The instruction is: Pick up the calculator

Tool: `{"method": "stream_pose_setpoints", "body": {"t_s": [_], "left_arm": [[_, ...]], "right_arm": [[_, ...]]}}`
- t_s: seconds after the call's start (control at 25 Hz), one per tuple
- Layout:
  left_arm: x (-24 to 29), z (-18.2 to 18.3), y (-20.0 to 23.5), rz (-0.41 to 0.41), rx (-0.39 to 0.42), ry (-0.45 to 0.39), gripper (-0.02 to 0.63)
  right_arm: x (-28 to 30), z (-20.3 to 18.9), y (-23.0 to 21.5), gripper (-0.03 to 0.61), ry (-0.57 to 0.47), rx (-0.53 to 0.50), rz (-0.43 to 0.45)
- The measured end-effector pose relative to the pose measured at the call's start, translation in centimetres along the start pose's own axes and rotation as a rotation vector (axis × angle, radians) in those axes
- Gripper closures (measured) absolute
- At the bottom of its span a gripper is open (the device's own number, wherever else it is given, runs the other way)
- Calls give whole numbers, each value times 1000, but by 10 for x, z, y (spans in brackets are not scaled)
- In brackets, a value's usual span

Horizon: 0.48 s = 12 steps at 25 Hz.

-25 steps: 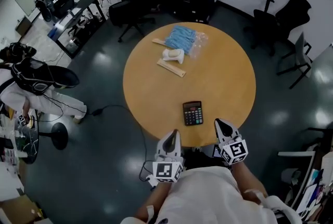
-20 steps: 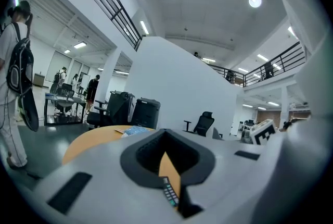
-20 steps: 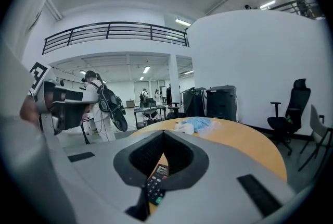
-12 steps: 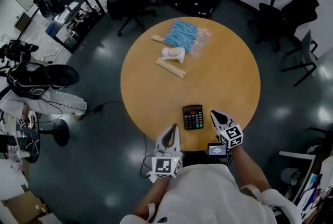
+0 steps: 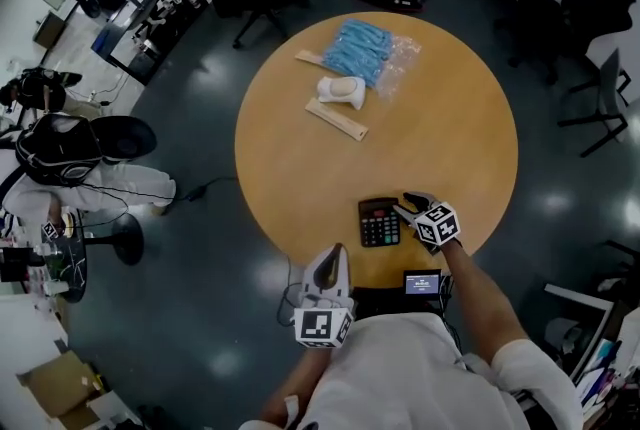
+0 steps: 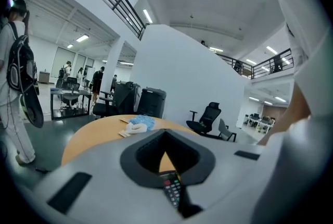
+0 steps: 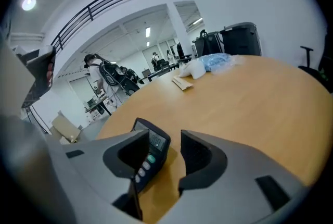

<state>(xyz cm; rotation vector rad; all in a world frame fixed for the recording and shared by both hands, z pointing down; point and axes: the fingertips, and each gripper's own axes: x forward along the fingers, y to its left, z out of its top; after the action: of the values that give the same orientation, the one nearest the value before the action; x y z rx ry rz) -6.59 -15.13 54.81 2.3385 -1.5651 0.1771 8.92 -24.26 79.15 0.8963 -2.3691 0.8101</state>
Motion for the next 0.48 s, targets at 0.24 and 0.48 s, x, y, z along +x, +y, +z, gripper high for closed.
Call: {"method": "stream_pose_setpoints", "body": {"t_s": [0.24, 0.48], "left_arm": [[2, -6, 13, 56, -22, 32, 607], [3, -13, 16, 71, -31, 55, 607]], "right_arm": [[30, -9, -6, 390, 95, -11, 101], [44, -7, 13, 390, 155, -47, 247]]}}
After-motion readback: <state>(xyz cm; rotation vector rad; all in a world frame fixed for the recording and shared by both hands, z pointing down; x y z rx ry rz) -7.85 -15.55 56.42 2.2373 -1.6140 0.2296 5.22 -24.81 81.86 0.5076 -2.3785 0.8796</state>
